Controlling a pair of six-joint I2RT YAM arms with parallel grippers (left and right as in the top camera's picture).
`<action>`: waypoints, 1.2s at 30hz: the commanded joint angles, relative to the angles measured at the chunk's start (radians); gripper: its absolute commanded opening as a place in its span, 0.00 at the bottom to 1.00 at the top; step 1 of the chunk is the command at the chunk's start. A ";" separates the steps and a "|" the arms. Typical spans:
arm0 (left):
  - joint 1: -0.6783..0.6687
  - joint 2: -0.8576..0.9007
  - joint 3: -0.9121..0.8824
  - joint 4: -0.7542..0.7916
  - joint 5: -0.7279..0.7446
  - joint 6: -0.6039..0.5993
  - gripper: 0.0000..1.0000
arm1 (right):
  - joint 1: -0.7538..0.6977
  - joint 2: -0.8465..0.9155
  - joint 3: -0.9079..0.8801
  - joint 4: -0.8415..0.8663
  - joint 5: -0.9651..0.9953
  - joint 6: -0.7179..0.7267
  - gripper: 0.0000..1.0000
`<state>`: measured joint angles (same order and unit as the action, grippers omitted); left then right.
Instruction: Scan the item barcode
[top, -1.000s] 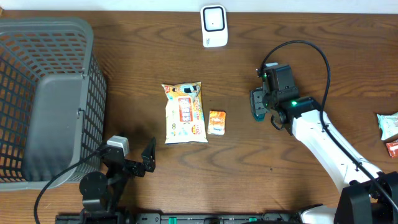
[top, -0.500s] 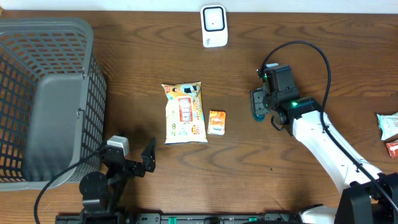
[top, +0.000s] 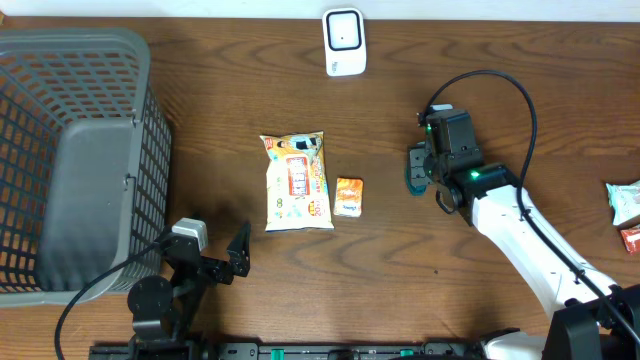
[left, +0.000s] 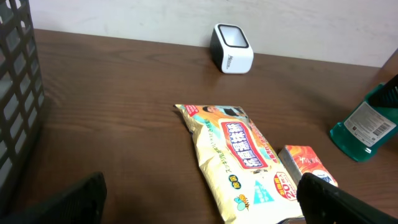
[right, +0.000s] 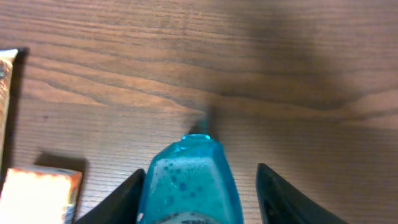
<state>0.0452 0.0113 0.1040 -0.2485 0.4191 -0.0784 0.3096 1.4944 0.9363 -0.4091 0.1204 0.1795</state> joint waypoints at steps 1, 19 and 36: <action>0.004 -0.001 -0.020 -0.012 -0.002 -0.006 0.98 | -0.005 0.063 -0.086 -0.050 -0.014 0.043 0.43; 0.004 -0.001 -0.020 -0.012 -0.002 -0.006 0.98 | -0.084 0.037 0.015 -0.106 -0.463 0.013 0.13; 0.004 -0.001 -0.020 -0.012 -0.002 -0.006 0.98 | -0.127 -0.241 0.183 -0.396 -0.787 -0.055 0.15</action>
<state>0.0452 0.0113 0.1040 -0.2485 0.4194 -0.0784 0.1844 1.3087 1.0855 -0.8009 -0.4473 0.1394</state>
